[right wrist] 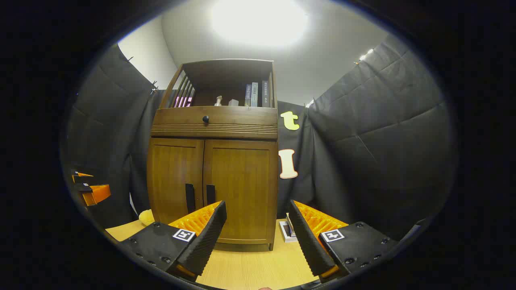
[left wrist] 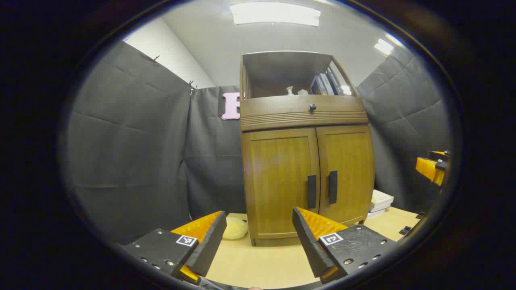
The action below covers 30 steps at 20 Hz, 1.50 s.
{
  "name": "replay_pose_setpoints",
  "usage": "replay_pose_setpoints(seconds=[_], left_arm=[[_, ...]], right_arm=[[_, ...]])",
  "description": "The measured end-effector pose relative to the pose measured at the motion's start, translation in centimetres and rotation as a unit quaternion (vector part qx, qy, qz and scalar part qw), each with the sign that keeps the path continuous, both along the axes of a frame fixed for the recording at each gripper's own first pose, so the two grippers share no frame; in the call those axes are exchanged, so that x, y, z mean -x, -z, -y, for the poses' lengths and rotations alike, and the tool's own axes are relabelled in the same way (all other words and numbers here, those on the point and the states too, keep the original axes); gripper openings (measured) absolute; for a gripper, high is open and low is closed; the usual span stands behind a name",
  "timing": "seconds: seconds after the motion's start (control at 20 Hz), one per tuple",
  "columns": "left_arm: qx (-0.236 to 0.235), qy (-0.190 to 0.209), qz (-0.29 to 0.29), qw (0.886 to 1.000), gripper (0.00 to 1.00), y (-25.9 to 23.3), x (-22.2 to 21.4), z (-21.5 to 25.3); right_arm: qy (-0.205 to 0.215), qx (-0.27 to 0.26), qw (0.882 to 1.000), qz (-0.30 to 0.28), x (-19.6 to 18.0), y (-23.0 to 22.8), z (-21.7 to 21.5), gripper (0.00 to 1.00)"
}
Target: Open the right door of the double-door shoe cabinet with the right hand, and open the left door with the left hand.
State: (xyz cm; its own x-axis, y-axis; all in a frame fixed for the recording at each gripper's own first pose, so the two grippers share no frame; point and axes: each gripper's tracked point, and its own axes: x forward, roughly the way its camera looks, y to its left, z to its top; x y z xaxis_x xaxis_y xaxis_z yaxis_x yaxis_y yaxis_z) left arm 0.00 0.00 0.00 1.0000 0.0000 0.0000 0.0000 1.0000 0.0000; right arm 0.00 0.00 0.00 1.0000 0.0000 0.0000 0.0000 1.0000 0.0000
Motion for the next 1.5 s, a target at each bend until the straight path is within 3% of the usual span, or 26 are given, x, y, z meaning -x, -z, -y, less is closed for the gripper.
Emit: replay_pose_setpoints(seconds=[1.0,1.5], left_arm=[[-0.008,-0.012,0.021,1.0,0.95,-1.5,2.2,0.3],[-0.018,-0.053,0.02,0.998,0.95,-2.2,4.1,-2.2]], right_arm=[[-0.014,-0.009,1.0,-0.01,-0.2,0.0,-1.1,0.97],[-0.062,-0.011,0.998,-0.008,-6.9,-0.2,-5.4,0.98]])
